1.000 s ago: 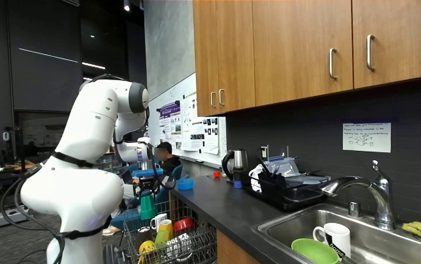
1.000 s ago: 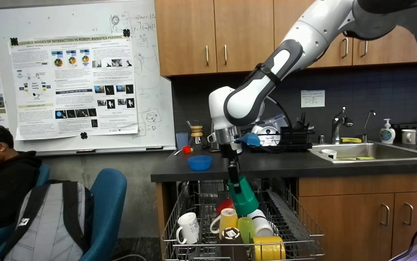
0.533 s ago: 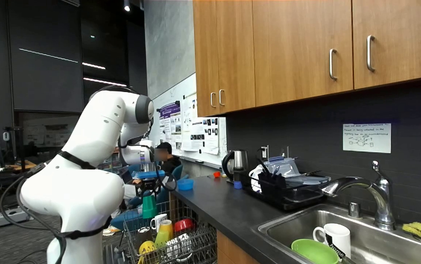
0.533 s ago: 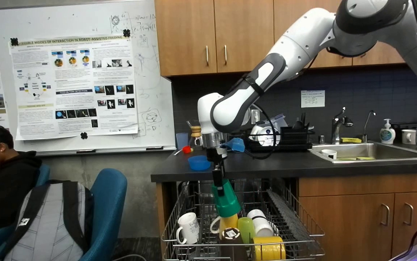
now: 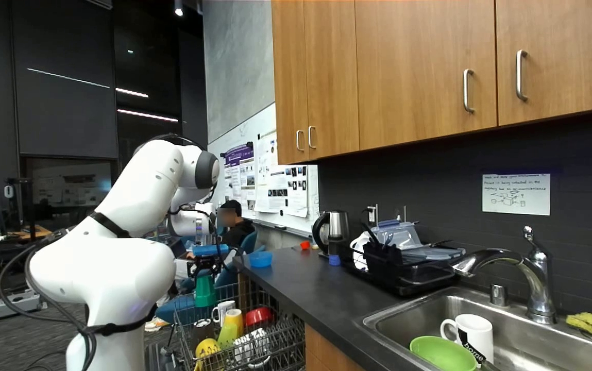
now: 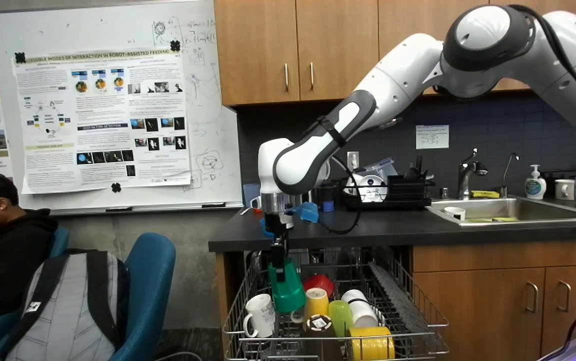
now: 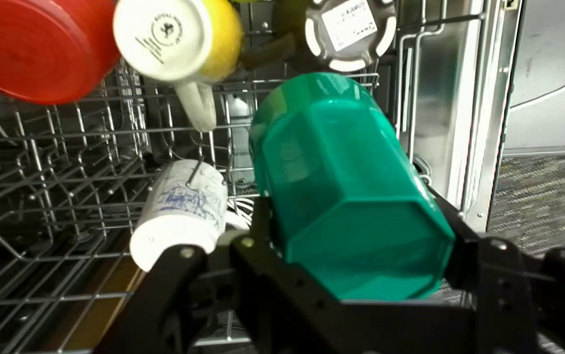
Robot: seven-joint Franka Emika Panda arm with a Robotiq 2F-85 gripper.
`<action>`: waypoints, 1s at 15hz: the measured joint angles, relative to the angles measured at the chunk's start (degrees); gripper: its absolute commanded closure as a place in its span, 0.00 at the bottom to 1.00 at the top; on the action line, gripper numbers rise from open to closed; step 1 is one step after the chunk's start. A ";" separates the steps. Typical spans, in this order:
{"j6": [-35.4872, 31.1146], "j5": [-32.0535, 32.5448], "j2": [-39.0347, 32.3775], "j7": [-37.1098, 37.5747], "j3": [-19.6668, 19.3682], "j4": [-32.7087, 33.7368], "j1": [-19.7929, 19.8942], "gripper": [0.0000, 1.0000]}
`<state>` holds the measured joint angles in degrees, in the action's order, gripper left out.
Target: Lift the green cup in the dish washing rack and place it on the far right of the dish washing rack
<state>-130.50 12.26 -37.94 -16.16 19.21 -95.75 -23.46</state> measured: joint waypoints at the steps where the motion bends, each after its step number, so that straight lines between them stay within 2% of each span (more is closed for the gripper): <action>1: -0.25 -0.14 -1.08 -0.35 0.15 0.98 -0.37 0.51; 15: -2.37 -3.20 -8.37 -3.65 0.75 5.13 -0.70 0.51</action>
<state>-132.87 9.06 -46.31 -19.82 19.96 -90.63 -24.15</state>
